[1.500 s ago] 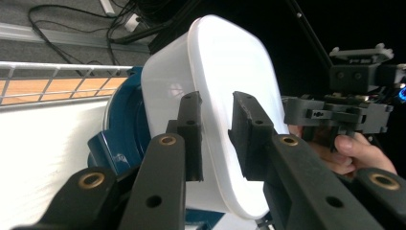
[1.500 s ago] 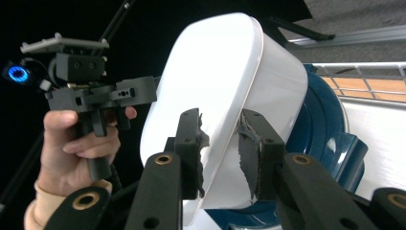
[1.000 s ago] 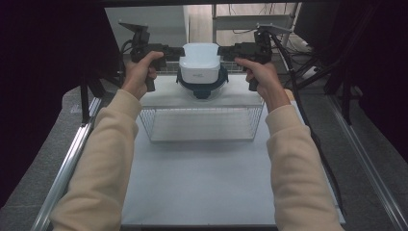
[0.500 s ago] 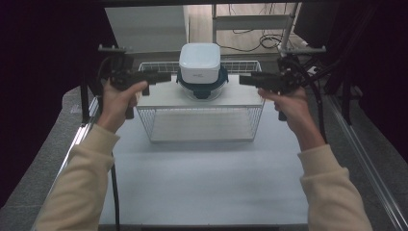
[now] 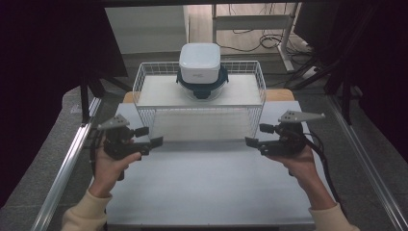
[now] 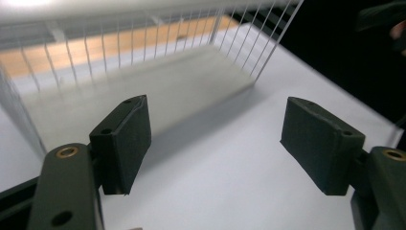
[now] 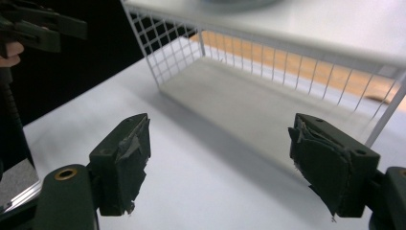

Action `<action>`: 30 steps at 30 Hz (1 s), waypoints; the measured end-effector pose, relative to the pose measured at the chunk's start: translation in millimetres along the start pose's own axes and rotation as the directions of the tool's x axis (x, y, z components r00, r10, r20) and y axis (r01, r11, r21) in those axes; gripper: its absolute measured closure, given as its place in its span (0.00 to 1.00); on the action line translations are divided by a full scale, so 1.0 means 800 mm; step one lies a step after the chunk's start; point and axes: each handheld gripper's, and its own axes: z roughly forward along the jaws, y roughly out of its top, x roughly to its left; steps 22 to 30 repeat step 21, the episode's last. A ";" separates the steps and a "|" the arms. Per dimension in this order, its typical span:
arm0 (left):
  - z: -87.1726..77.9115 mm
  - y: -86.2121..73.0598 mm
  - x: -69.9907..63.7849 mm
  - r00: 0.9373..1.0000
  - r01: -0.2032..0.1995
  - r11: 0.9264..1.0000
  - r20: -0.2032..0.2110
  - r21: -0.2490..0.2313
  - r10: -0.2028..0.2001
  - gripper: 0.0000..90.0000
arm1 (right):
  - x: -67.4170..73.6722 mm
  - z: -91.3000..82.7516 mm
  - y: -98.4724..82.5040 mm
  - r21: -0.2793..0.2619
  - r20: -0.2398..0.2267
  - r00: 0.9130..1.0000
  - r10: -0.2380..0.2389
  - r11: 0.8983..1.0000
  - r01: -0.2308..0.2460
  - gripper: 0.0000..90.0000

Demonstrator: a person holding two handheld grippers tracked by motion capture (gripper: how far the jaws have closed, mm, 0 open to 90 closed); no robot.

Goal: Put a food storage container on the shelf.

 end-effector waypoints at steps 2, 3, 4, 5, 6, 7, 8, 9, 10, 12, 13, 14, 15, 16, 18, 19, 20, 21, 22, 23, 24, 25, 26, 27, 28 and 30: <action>0.008 -0.019 0.000 1.000 0.002 1.000 -0.005 0.025 -0.002 0.28 | 0.003 0.003 -0.017 0.007 -0.002 1.000 -0.002 1.000 0.002 0.23; 0.012 -0.027 0.001 1.000 0.011 0.999 0.001 0.035 -0.011 0.29 | 0.004 0.004 -0.023 0.014 -0.003 1.000 0.000 1.000 0.000 0.23; 0.017 -0.034 0.003 1.000 0.016 0.999 0.004 0.048 -0.016 0.28 | 0.005 0.006 -0.031 0.019 0.001 1.000 -0.002 1.000 0.002 0.23; 0.022 -0.041 0.005 1.000 0.017 0.998 0.003 0.062 -0.017 0.28 | 0.006 0.009 -0.040 0.029 0.008 1.000 -0.006 1.000 0.005 0.23; 0.027 -0.048 0.007 1.000 0.022 0.997 0.002 0.076 -0.022 0.29 | 0.007 0.013 -0.048 0.040 0.010 1.000 -0.007 0.999 0.007 0.23; 0.030 -0.052 0.008 1.000 0.027 0.996 0.003 0.087 -0.027 0.28 | 0.006 0.017 -0.057 0.045 0.001 1.000 0.002 0.999 -0.002 0.23; 0.032 -0.054 0.009 0.999 0.033 0.995 0.002 0.095 -0.033 0.28 | 0.006 0.020 -0.063 0.051 -0.006 1.000 0.013 0.999 -0.013 0.23; 0.034 -0.057 0.010 0.999 0.037 0.994 -0.003 0.099 -0.037 0.28 | 0.005 0.022 -0.067 0.054 -0.009 1.000 0.019 0.998 -0.018 0.23; 0.034 -0.059 0.011 0.999 0.036 0.994 -0.010 0.099 -0.035 0.28 | 0.004 0.025 -0.071 0.065 -0.008 1.000 0.020 0.998 -0.020 0.23; 0.033 -0.061 0.011 0.999 0.038 0.994 -0.013 0.099 -0.037 0.28 | 0.001 0.029 -0.076 0.083 -0.003 1.000 0.023 0.996 -0.023 0.23; 0.032 -0.062 0.011 0.999 0.041 0.994 -0.012 0.097 -0.040 0.28 | 0.000 0.030 -0.077 0.086 0.003 1.000 0.024 0.996 -0.024 0.23; 0.031 -0.063 0.011 0.999 0.044 0.994 -0.015 0.095 -0.043 0.28 | -0.001 0.030 -0.077 0.083 0.009 1.000 0.023 0.996 -0.024 0.23; 0.030 -0.064 0.011 0.999 0.045 0.995 -0.016 0.092 -0.044 0.28 | -0.001 0.031 -0.077 0.082 0.007 1.000 0.025 0.996 -0.025 0.23; 0.030 -0.066 0.011 0.999 0.052 0.994 -0.014 0.092 -0.051 0.28 | 0.000 0.031 -0.077 0.079 0.006 1.000 0.025 0.997 -0.025 0.23; 0.029 -0.068 0.012 0.999 0.051 0.994 -0.018 0.094 -0.050 0.28 | 0.000 0.030 -0.077 0.077 0.012 1.000 0.018 0.997 -0.019 0.22; 0.030 -0.068 0.012 0.999 0.050 0.994 -0.021 0.095 -0.049 0.28 | 0.001 0.030 -0.078 0.079 0.018 1.000 0.016 0.997 -0.017 0.22; 0.030 -0.069 0.012 0.999 0.050 0.994 -0.020 0.095 -0.049 0.27 | 0.001 0.030 -0.078 0.077 0.025 1.000 0.009 0.997 -0.011 0.22; 0.030 -0.069 0.012 0.999 0.046 0.994 -0.021 0.095 -0.044 0.27 | 0.001 0.030 -0.079 0.077 0.027 1.000 0.009 0.997 -0.011 0.22; 0.030 -0.069 0.012 0.999 0.046 0.994 -0.021 0.095 -0.044 0.27 | 0.001 0.030 -0.079 0.077 0.027 1.000 0.009 0.997 -0.011 0.22; 0.030 -0.069 0.012 0.999 0.046 0.994 -0.021 0.095 -0.044 0.27 | 0.001 0.030 -0.079 0.077 0.027 1.000 0.009 0.997 -0.011 0.22; 0.030 -0.069 0.012 0.999 0.046 0.994 -0.021 0.095 -0.044 0.27 | 0.001 0.030 -0.079 0.077 0.027 1.000 0.009 0.997 -0.011 0.22; 0.030 -0.069 0.012 0.999 0.046 0.994 -0.021 0.095 -0.044 0.27 | 0.001 0.030 -0.079 0.077 0.027 1.000 0.009 0.997 -0.011 0.22; 0.030 -0.069 0.012 0.999 0.046 0.994 -0.021 0.095 -0.044 0.27 | 0.001 0.030 -0.079 0.077 0.027 1.000 0.009 0.997 -0.011 0.22; 0.030 -0.069 0.012 0.999 0.046 0.994 -0.021 0.095 -0.044 0.27 | 0.001 0.030 -0.079 0.077 0.027 1.000 0.009 0.997 -0.011 0.22; 0.030 -0.069 0.012 0.999 0.046 0.994 -0.021 0.095 -0.044 0.27 | 0.001 0.030 -0.079 0.077 0.027 1.000 0.009 0.997 -0.011 0.22; 0.030 -0.069 0.012 0.999 0.046 0.994 -0.021 0.095 -0.044 0.27 | 0.001 0.030 -0.079 0.077 0.027 1.000 0.009 0.997 -0.011 0.22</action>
